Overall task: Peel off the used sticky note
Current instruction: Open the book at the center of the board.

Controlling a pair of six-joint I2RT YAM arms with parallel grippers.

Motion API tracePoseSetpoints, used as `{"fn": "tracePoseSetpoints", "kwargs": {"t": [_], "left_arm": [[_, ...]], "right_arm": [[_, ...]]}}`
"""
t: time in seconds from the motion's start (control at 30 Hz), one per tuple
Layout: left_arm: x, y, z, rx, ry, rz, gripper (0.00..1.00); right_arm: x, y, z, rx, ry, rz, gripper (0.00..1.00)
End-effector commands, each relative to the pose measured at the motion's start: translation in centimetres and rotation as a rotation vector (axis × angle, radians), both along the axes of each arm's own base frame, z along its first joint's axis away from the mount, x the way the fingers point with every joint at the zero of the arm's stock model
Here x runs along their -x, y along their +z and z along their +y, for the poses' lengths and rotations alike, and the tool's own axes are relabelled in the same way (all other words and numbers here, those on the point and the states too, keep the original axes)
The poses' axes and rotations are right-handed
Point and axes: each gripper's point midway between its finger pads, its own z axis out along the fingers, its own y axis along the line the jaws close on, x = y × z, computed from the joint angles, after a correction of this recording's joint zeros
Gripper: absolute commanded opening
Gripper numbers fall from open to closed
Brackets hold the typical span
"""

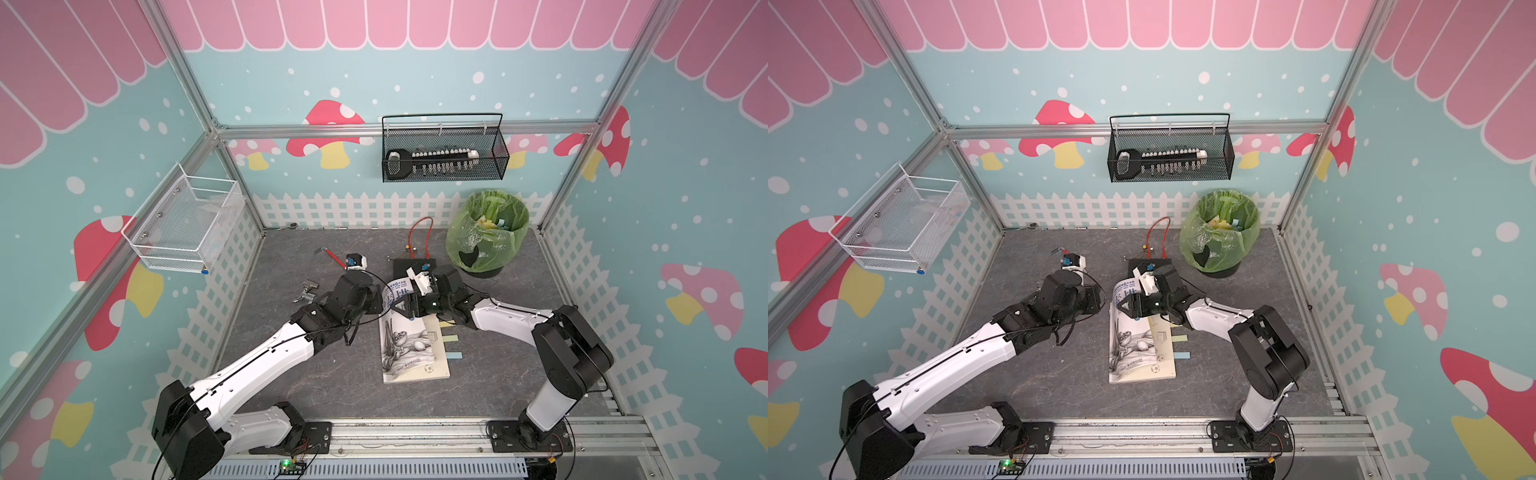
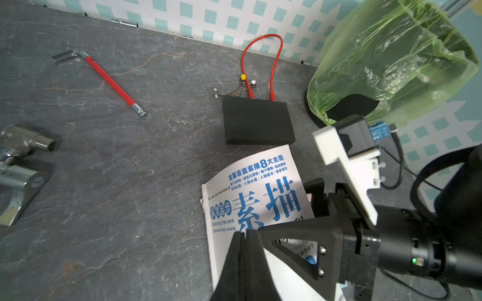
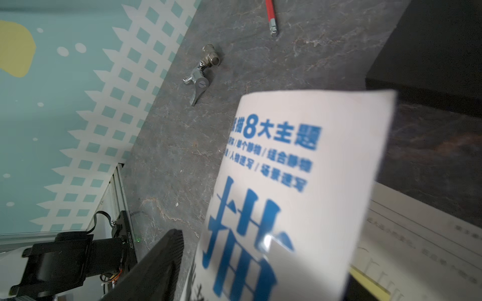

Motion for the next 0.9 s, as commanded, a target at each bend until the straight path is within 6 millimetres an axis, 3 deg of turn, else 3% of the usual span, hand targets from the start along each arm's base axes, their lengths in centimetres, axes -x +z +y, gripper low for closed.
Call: {"fn": "tracePoseSetpoints", "kwargs": {"t": [0.0,0.2,0.57,0.63,0.87], "left_arm": [[0.3,1.1,1.7,-0.043,0.026,-0.047,0.00],[0.6,2.7,3.1,-0.062,0.056,-0.080,0.00],[1.9,5.2,5.2,-0.057,0.098,-0.132,0.00],[2.1,5.2,5.6,-0.062,0.107,-0.131,0.00],[2.5,5.5,6.8,-0.078,0.141,-0.136,0.00]], "right_arm": [[0.9,1.1,1.4,-0.038,0.049,0.000,0.73],[1.8,1.2,3.3,-0.060,0.092,0.011,0.73],[3.4,2.0,10.0,-0.131,0.239,0.019,0.76],[3.7,0.8,10.9,-0.128,0.259,0.044,0.76],[4.3,-0.1,12.9,-0.178,0.305,0.084,0.79]]}}
